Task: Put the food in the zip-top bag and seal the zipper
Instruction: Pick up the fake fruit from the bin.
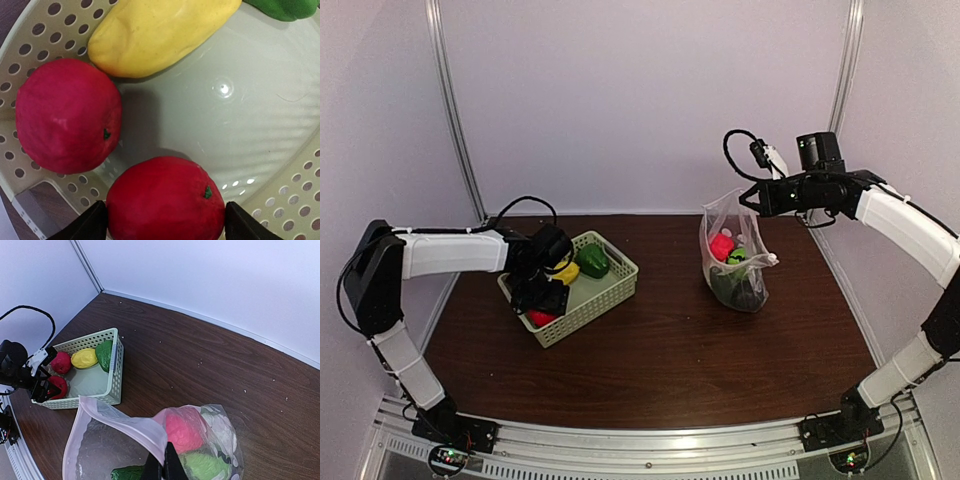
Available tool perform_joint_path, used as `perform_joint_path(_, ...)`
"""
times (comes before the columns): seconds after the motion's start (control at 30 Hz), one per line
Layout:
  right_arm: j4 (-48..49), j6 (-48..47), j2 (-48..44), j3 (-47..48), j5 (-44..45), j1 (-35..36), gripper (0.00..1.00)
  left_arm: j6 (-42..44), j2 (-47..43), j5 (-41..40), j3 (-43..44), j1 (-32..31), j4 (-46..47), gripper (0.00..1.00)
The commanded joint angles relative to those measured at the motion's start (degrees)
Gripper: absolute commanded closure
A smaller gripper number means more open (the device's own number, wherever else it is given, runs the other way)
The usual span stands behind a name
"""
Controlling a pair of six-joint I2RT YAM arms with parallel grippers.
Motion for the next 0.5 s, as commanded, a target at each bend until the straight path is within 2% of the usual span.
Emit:
perform_joint_path(0.0, 0.3, -0.1, -0.5, 0.4, -0.6, -0.4, 1.00, 2.3, 4.0, 1.3, 1.4, 0.8, 1.0, 0.20)
perform_joint_path(0.13, 0.5, -0.1, -0.7, 0.1, -0.6, -0.4, 1.00, 3.5, 5.1, 2.9, 2.1, 0.9, 1.0, 0.42)
perform_joint_path(0.23, 0.2, -0.7, -1.3, -0.1, 0.4, -0.5, 1.00, 3.8, 4.2, 4.7, 3.6, 0.9, 0.0, 0.51)
perform_joint_path(0.47, 0.0, -0.9, -2.0, -0.2, 1.7, -0.5, 1.00, 5.6, -0.6, 4.8, 11.8, 0.9, -5.9, 0.56)
